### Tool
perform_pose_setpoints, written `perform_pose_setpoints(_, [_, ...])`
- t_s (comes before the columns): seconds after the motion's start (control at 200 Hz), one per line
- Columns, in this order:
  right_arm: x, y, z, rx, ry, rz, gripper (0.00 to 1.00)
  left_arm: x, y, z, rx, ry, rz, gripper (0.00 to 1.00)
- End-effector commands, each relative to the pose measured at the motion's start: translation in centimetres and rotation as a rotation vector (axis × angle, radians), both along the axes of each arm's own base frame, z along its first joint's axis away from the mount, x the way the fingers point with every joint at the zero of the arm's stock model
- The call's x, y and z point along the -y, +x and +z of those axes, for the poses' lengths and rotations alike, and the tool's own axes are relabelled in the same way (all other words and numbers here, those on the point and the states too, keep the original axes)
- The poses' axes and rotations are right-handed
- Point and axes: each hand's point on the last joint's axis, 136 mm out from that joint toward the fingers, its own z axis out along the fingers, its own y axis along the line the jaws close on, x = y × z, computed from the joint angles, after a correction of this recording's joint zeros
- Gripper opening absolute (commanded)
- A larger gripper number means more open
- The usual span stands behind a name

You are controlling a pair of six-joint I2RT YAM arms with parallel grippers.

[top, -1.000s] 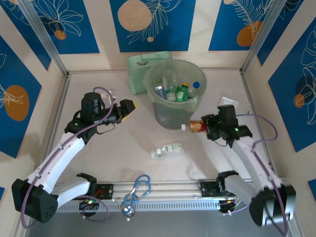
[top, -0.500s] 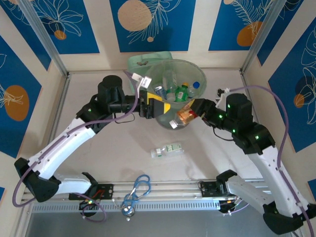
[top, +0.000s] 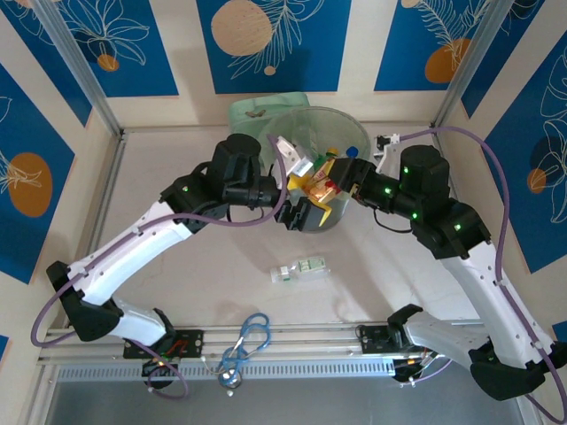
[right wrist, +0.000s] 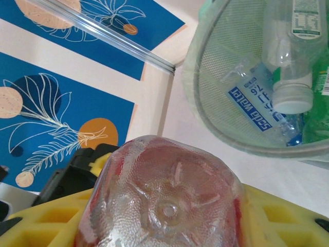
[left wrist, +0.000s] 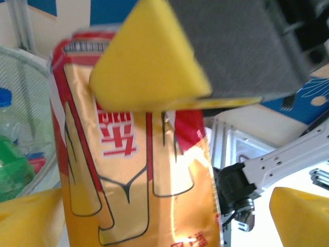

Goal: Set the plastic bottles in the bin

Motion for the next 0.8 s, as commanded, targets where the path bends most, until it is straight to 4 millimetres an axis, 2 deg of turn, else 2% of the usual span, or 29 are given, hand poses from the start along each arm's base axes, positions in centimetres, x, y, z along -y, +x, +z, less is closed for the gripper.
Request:
perform_pose_setpoints(0.0, [-0.6, -0.4, 2.0, 0.055, 0.029, 0.038, 0.50, -0.3, 0.7, 0.4, 0.103, 0.035, 0.044, 0.97])
perform_pose_setpoints(0.35, [-1.1, -0.3, 1.7, 0.035, 0.047, 0.049, 0.51, -0.2, 1.6, 0.9, 0.155, 0.001, 0.090, 0.74])
perform_pose_setpoints(0.51, [-1.2, -0.3, 1.4, 0.024, 0.054, 0.053, 0.51, -0.1, 1.6, 0.4, 0.148, -0.001, 0.092, 0.69])
perform_pose_setpoints(0.795, [0.0, 0.1, 2.1, 0.023, 0.064, 0.010, 0.58, 0.1, 3.6, -0.2, 0.134, 0.045, 0.173, 0.54])
